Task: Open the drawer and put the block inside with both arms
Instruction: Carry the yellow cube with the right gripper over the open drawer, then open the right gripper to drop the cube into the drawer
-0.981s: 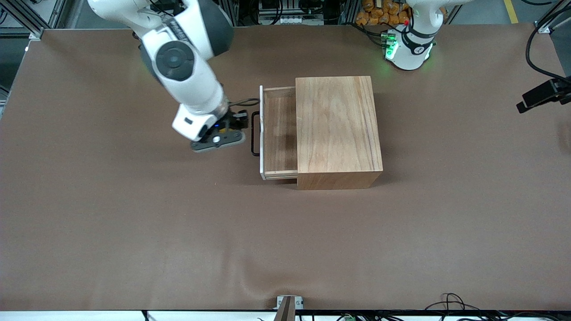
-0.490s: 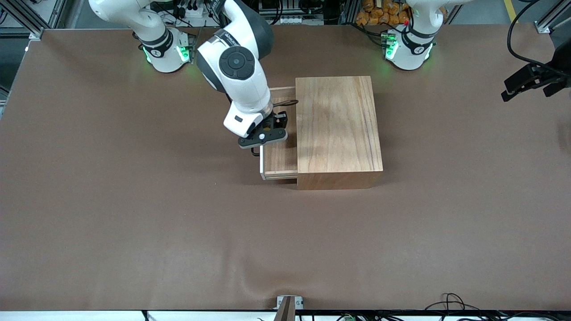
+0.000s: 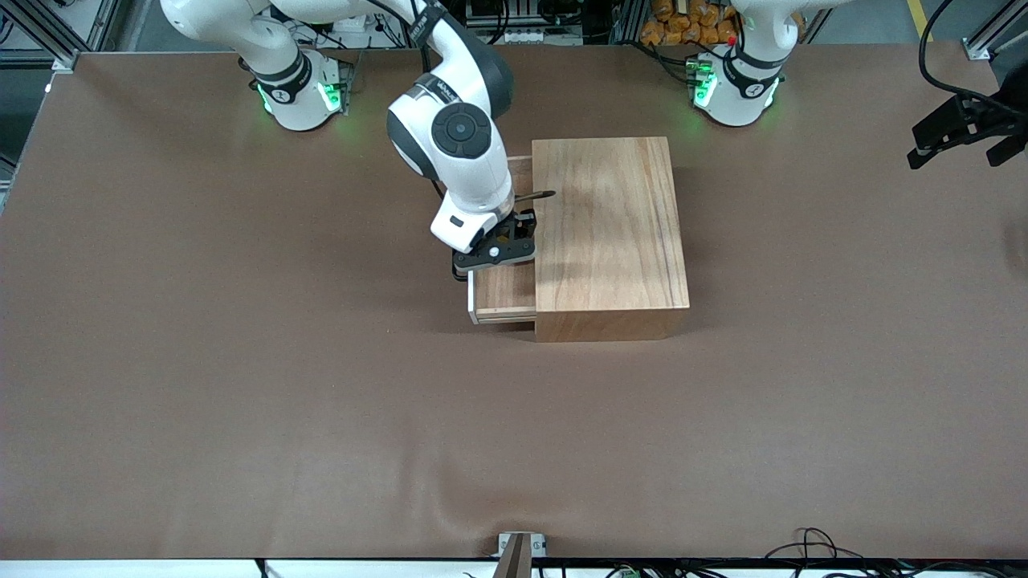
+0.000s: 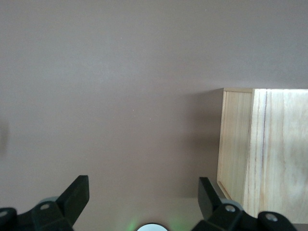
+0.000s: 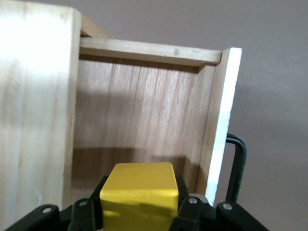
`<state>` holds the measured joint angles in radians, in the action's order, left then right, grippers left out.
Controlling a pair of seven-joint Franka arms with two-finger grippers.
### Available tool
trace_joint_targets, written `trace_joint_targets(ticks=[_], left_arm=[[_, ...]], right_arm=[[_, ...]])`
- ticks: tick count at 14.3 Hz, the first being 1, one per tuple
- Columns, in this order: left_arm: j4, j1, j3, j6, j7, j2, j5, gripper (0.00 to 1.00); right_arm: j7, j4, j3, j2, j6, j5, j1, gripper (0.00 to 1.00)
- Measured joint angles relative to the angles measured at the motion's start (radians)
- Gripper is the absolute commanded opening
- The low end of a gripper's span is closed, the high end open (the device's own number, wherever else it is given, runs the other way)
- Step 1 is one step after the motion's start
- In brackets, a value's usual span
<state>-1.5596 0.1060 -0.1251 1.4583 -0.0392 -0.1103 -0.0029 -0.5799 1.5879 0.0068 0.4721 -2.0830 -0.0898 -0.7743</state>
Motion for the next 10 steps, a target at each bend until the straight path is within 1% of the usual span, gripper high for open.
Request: trace_joint_targets(ticks=[1, 8, 10], left_arm=[[-0.001, 0.0, 0.0, 0.0, 0.0, 0.0, 0.0, 1.0], [-0.002, -0.001, -0.003, 0.004, 0.003, 0.0, 0.0, 1.0], [-0.002, -0.002, -0.011, 0.006, 0.004, 0.0, 0.0, 1.0]], right_arm=[[-0.003, 0.0, -0.001, 0.004, -0.001, 0.0, 0.0, 1.0], [-0.046, -0.017, -0.006, 0.004, 0.0, 0.002, -0.001, 1.0], [-0.046, -0.031, -0.018, -0.006, 0.016, 0.003, 0.001, 1.0]])
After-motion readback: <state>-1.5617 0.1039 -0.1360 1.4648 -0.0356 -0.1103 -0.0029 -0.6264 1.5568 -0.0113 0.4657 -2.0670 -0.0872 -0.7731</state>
